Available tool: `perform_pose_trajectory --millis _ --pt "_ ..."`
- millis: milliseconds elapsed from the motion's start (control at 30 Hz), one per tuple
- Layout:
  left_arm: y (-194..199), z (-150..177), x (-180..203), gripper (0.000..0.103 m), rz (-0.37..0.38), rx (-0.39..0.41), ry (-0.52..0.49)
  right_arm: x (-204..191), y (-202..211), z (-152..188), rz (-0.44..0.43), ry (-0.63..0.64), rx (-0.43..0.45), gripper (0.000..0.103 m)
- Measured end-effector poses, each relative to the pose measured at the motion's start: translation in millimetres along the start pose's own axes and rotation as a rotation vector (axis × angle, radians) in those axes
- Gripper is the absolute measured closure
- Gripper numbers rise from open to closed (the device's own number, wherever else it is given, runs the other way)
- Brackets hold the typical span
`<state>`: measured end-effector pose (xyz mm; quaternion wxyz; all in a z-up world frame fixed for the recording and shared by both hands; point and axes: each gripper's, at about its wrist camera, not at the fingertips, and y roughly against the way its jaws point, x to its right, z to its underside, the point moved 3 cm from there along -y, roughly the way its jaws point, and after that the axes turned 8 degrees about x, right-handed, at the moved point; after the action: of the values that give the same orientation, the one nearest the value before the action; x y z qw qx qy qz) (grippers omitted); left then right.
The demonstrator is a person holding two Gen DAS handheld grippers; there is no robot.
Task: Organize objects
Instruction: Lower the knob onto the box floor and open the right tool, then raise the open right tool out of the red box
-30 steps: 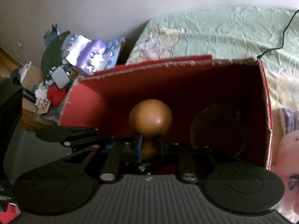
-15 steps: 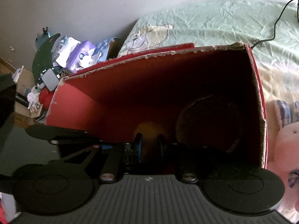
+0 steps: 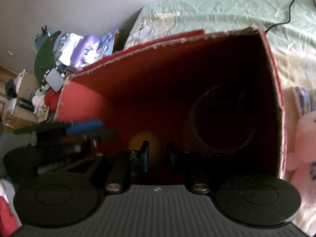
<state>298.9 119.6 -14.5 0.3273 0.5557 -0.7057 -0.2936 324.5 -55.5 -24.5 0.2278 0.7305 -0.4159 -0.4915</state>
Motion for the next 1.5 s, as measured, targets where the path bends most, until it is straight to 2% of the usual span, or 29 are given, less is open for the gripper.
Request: perform_pose_trajectory --millis 100,200,300,533,667,767,867,933,1167,1300,1400,1500 --pt "4.2 -4.4 -11.7 0.065 -0.016 0.037 0.039 -7.2 -4.5 1.7 -0.044 -0.021 -0.039 0.078" --pt "9.2 -5.8 -18.4 0.065 0.003 0.063 0.080 -14.6 -12.5 2.5 -0.046 -0.037 -0.081 0.072" --pt "9.5 -6.6 -18.2 0.065 0.005 0.075 0.089 -23.1 -24.0 1.5 -0.059 -0.060 -0.121 0.072" --pt "5.2 -6.8 -20.8 0.065 0.010 0.078 0.091 -29.6 -54.4 1.5 0.099 -0.027 -0.206 0.066" --pt "2.7 -6.6 -23.0 0.065 0.016 0.081 0.096 -18.9 -59.0 -3.3 0.187 -0.025 -0.177 0.062" --pt "0.2 -6.3 -23.4 0.065 0.021 0.074 0.095 -15.7 -56.5 -6.5 0.288 0.064 -0.151 0.065" --pt "-4.0 -5.6 -22.0 0.065 0.024 0.062 0.086 -12.6 -51.3 -10.2 0.310 0.109 -0.132 0.066" --pt "-7.5 -5.6 -21.4 0.065 0.025 0.052 0.088 -10.7 -45.8 -13.9 0.337 0.137 -0.104 0.071" --pt "-11.5 -5.5 -21.6 0.062 0.026 0.049 0.092 10.0 -25.9 -22.2 0.235 0.003 -0.050 0.069" --pt "-23.1 -1.9 -16.0 0.059 -0.006 -0.022 0.053 7.8 -36.7 -25.5 0.225 -0.041 -0.036 0.070" --pt "-29.8 1.8 -10.2 0.059 -0.029 -0.072 0.017 9.6 -18.6 -22.7 0.175 -0.041 0.019 0.070" --pt "-28.9 3.4 -4.2 0.060 -0.004 -0.093 0.009 9.1 -4.0 -23.7 0.102 -0.021 0.100 0.070"
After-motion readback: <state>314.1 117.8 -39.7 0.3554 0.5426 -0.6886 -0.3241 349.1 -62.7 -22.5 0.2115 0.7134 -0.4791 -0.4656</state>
